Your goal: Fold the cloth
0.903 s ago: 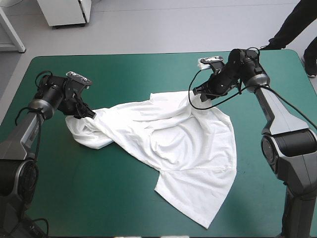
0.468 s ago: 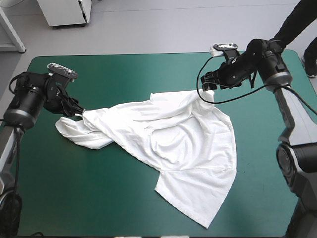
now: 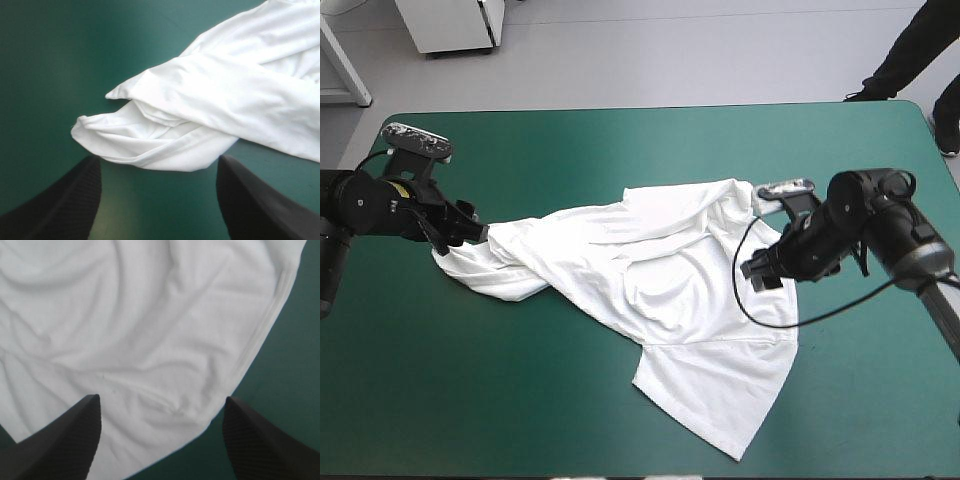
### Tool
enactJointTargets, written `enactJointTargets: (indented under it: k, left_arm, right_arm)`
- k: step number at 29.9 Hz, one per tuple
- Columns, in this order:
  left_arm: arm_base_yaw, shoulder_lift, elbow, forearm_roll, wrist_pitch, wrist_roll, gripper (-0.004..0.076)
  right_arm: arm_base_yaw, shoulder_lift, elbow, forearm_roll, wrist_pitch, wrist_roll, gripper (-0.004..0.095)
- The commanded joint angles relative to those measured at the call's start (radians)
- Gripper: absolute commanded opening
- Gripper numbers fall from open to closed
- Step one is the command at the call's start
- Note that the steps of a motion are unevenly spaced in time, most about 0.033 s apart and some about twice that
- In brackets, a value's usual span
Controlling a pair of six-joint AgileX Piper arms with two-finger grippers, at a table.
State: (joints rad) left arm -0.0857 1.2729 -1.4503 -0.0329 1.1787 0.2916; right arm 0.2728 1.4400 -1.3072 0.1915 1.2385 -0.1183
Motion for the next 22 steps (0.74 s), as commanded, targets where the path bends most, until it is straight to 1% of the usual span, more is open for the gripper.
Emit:
enactJointTargets:
  k: [1,5,10,18,22]
  left_arm:
    - [-0.054,-0.042,-0.024,-0.038,-0.014,0.002,0.0480]
    - [-0.125,-0.040,-0.024,-0.038,0.048,-0.010,0.0480]
    - [-0.204,-0.040,-0.024,-0.036,0.064,-0.028,0.0480]
    - [-0.244,-0.040,-0.024,-0.036,0.081,-0.028,0.0477]
    - [-0.244,-0.040,-0.024,-0.036,0.081,-0.028,0.0438]
  right_arm:
    - [0.018,-0.106,0.116,-0.020,0.010,0.014,0.0649]
    - [0.024,-0.141,0.245,-0.065,0.010,0.027,0.0649]
    - [0.024,-0.121,0.283,-0.147,0.010,0.024,0.0607]
    - [0.024,-0.018,0.283,-0.151,-0.053,0.001,0.0604]
    - [0.024,0.042,0.281,-0.132,-0.094,-0.014,0.0604]
